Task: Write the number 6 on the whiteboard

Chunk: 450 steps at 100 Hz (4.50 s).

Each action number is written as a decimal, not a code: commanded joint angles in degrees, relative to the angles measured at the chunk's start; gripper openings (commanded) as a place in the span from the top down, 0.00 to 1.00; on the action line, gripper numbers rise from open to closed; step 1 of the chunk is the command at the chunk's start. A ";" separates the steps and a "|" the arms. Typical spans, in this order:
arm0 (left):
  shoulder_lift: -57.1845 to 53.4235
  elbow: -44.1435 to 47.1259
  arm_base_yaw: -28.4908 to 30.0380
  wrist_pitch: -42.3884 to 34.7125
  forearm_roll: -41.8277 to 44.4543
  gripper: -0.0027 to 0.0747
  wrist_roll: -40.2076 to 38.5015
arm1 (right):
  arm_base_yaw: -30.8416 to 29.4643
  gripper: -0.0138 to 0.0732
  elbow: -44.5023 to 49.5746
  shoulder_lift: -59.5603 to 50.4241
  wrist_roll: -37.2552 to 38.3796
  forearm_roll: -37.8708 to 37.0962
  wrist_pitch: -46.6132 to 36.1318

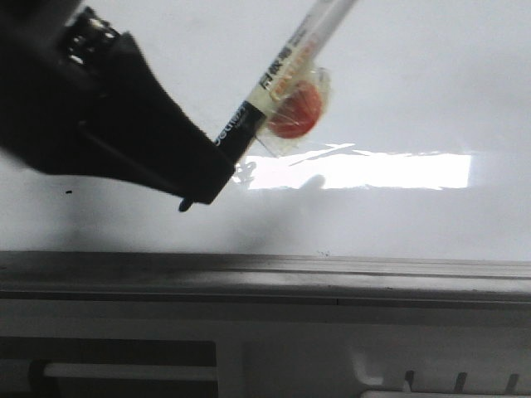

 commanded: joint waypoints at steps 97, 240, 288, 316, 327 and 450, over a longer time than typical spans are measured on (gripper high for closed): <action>-8.56 -1.81 -0.55 5.69 -1.12 0.99 17.71 | 32.31 0.34 -5.42 29.53 -4.92 4.70 -39.12; -38.33 14.35 14.88 -11.66 -5.41 0.69 -0.29 | 30.74 0.90 5.31 17.24 -9.47 4.76 -55.75; -42.27 19.09 18.04 -13.43 -11.19 0.99 -0.43 | 10.99 0.90 3.00 21.60 -11.66 5.25 -48.89; -42.27 19.09 18.04 -13.29 -11.19 0.99 -0.43 | 8.45 0.90 2.71 25.51 -11.66 9.80 -52.05; -42.27 19.09 18.04 -13.18 -11.26 0.99 -0.43 | 8.45 0.90 2.71 27.31 -11.66 9.92 -52.51; -42.27 19.09 18.04 -13.18 -11.57 0.99 -0.43 | -0.05 0.90 -2.34 29.09 -11.66 11.20 -31.23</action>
